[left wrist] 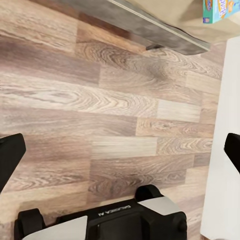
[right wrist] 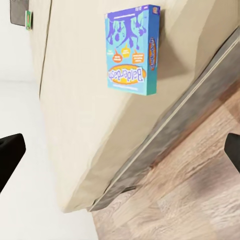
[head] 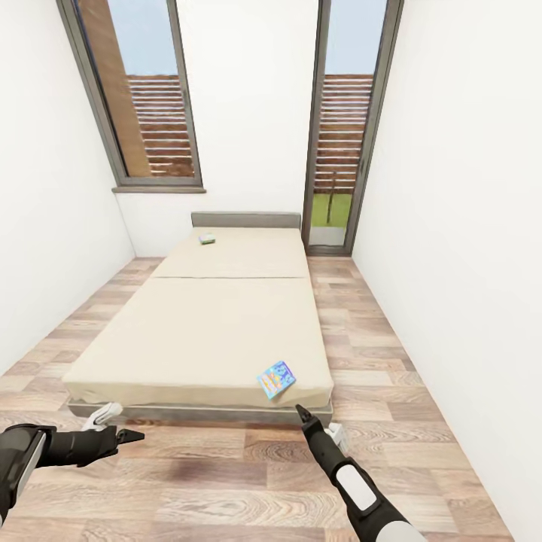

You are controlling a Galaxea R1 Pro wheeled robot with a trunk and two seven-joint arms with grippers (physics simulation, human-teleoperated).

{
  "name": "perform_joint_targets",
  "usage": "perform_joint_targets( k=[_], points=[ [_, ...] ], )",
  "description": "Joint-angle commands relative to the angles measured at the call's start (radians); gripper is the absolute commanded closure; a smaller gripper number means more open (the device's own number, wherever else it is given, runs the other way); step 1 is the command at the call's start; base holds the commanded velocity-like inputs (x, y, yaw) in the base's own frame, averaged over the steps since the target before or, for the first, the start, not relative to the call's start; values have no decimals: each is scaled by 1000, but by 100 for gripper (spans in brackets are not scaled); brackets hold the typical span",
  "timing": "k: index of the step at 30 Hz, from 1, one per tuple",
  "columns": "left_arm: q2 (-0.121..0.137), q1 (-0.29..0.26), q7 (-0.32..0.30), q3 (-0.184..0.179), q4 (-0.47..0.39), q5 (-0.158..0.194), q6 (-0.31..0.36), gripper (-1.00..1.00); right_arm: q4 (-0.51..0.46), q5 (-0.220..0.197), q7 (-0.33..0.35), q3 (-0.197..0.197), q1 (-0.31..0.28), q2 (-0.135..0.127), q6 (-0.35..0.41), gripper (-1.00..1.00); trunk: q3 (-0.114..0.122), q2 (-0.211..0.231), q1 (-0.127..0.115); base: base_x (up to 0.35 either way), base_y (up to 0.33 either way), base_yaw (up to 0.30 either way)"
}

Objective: Put all the toys in the child's room - the three board games (two on the bed and one on the table), the two jigsaw puzzles on the table, and the tennis ball on the table - inside the toy box on the table in the child's room.

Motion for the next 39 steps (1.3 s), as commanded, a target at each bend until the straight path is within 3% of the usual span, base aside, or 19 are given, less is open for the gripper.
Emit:
perform_joint_targets(
  k=[1, 15, 27, 39],
  points=[
    [-1, -1, -9, 4, -1, -10, 6, -100, 0, -10, 5, -7, -1, 0, 9, -100, -4, -8, 4, 0, 0, 0],
    [-1, 1, -14, 5, 1, -9, 4, -100, 1, -12, 94, -10, -1, -12, 16, -100, -48, -106, 58, 0, 0, 0],
    [4, 1, -15, 16, 1, -8, 5, -100, 3, -12, 104, -11, -1, -5, 16, -100, -86, -190, 104, 0, 0, 0],
    [5, 1, -15, 78, 1, -7, -2, -100, 3, -12, 107, -8, -1, -1, 15, -100, -86, -190, 104, 0, 0, 0]
  ],
)
